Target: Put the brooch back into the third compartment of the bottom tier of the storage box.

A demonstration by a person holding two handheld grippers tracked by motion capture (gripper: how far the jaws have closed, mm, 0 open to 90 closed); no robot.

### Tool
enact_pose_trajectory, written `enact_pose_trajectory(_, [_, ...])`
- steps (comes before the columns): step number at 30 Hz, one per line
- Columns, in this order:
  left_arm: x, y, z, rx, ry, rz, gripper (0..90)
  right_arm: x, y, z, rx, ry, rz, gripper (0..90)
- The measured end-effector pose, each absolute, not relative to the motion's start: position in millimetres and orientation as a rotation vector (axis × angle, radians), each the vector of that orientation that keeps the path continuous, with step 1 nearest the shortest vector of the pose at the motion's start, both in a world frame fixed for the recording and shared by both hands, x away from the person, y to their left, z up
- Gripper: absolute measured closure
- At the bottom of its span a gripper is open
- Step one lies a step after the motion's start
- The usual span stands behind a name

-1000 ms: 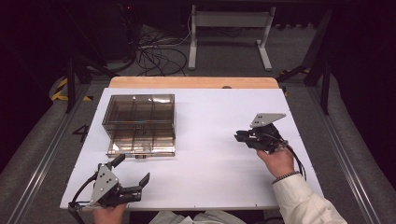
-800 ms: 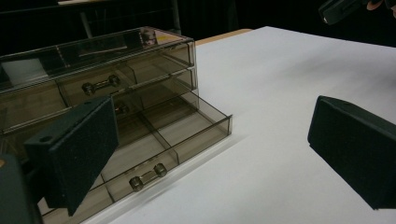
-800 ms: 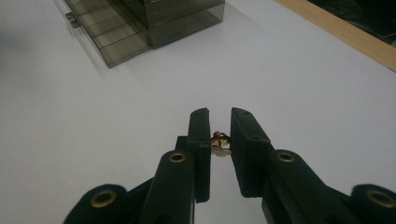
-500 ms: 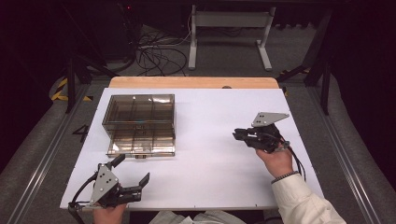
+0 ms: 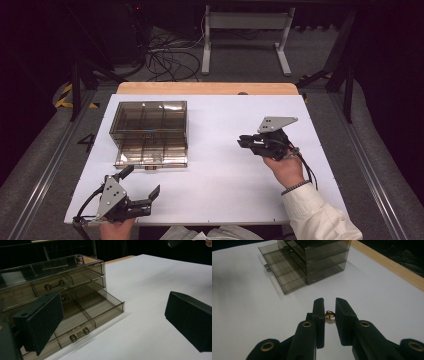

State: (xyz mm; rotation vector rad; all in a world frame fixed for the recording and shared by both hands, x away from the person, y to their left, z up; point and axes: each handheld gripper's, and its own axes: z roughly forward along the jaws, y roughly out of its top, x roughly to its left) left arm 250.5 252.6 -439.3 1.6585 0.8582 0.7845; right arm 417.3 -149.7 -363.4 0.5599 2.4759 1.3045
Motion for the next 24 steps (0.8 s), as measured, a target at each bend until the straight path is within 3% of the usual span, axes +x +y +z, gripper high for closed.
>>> enact_pose_trajectory(24, [251,253,-439,1.658,0.856,0.781,2.8,419,-82,-363,0.419,2.556,1.335,78.7])
